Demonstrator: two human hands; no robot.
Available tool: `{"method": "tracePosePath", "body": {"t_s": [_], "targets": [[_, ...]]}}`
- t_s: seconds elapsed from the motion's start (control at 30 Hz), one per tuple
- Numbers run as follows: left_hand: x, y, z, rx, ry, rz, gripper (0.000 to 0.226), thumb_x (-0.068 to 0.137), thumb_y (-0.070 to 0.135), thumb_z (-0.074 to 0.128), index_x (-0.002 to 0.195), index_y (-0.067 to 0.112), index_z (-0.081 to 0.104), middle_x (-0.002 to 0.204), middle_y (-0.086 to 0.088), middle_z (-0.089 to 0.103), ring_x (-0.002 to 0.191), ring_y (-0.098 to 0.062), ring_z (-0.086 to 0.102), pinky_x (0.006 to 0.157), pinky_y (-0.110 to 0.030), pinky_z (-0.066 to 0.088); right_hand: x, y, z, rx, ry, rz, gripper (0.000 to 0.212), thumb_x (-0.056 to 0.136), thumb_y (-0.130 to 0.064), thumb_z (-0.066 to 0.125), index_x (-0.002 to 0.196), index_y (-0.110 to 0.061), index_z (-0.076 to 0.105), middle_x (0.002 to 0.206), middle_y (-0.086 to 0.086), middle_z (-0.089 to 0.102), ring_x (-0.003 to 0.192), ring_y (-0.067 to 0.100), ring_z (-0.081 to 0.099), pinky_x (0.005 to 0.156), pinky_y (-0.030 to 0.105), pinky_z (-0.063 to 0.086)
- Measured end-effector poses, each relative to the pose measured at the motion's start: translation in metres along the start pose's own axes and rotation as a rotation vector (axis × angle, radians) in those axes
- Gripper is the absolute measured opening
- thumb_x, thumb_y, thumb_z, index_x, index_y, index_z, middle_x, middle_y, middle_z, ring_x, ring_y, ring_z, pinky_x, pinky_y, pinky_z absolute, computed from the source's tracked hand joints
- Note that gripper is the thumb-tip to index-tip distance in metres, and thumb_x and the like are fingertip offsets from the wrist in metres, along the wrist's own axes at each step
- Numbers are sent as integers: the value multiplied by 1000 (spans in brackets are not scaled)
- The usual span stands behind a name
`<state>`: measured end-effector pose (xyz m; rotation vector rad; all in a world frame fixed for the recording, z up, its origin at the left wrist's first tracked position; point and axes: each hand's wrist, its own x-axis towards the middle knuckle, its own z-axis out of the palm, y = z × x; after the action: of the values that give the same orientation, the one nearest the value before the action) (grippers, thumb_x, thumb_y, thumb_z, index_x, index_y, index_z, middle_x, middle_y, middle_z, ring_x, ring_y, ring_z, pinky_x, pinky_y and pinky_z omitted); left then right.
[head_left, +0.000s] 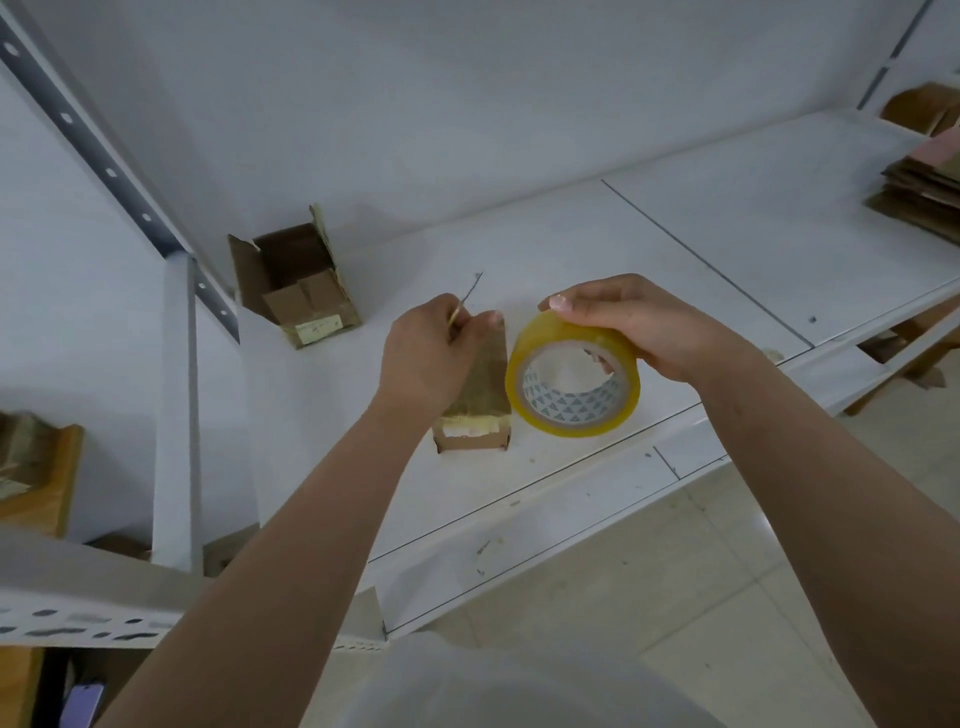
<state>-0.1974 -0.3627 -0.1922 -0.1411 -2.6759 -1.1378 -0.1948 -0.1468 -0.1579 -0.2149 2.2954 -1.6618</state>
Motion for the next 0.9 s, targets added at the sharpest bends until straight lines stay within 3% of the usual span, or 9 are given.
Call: {"method": "tracePosePath", "body": {"t_s": [0.07, 0.13, 0.23, 0.3, 0.37, 0.67, 0.8, 0.9], "targets": [[-11, -15, -7, 41, 47, 17, 41, 91, 42, 63, 71, 7, 53, 61, -5, 54, 57, -21, 49, 53, -28, 35, -2, 1, -1, -22, -43, 8, 57, 62, -61, 70, 101, -20, 75, 93, -1, 76, 83, 15, 73, 67, 20, 56], [-21, -34, -16, 88, 98, 10, 41, 91, 42, 61, 72, 7, 53, 58, -1, 52, 55, -16, 49, 50, -24, 34, -2, 6, 2, -102, -33, 72, 58, 62, -64, 71, 97, -18, 75, 88, 0, 75, 77, 16, 72, 66, 25, 56], [-39, -62, -22, 122, 127, -51, 42, 91, 42, 62, 70, 7, 52, 56, 1, 50, 53, -17, 48, 51, -23, 36, 0, 19, 12, -458, -1, 168, 38, 75, -59, 72, 84, -22, 73, 77, -4, 70, 63, 7, 66, 56, 23, 53], [-50, -74, -20, 113, 139, -73, 42, 90, 41, 63, 68, 7, 51, 53, 4, 47, 50, -15, 46, 50, -23, 34, 3, 26, 22, -683, -6, 197, 37, 78, -63, 66, 82, -26, 70, 81, -7, 67, 70, 6, 63, 63, 28, 51], [-56, -80, -17, 100, 161, -96, 42, 90, 40, 64, 66, 10, 47, 51, 7, 44, 48, -11, 43, 49, -24, 32, 6, 29, 31, -774, 28, 196, 40, 78, -69, 61, 78, -30, 66, 80, -14, 63, 73, 3, 57, 61, 26, 40], [-59, -95, 0, 89, 133, -156, 44, 93, 40, 60, 69, 5, 48, 52, 8, 42, 49, -13, 42, 48, -25, 32, 17, 48, 43, -956, 99, 202, 43, 79, -72, 56, 74, -30, 63, 75, -17, 59, 69, -1, 49, 55, 24, 26], [-62, -98, 12, 18, 45, -269, 47, 97, 44, 49, 80, 1, 56, 65, -10, 57, 63, -29, 54, 60, -39, 43, 22, 53, 48, -967, 91, 207, 42, 80, -72, 55, 75, -31, 62, 75, -17, 58, 68, -1, 48, 55, 24, 26], [-67, -92, 26, 44, -25, -339, 45, 101, 44, 37, 80, 8, 53, 66, -2, 54, 67, -28, 52, 54, -33, 35, 22, 52, 47, -969, 68, 214, 39, 80, -71, 55, 74, -33, 59, 76, -18, 56, 68, -1, 47, 55, 24, 26]]}}
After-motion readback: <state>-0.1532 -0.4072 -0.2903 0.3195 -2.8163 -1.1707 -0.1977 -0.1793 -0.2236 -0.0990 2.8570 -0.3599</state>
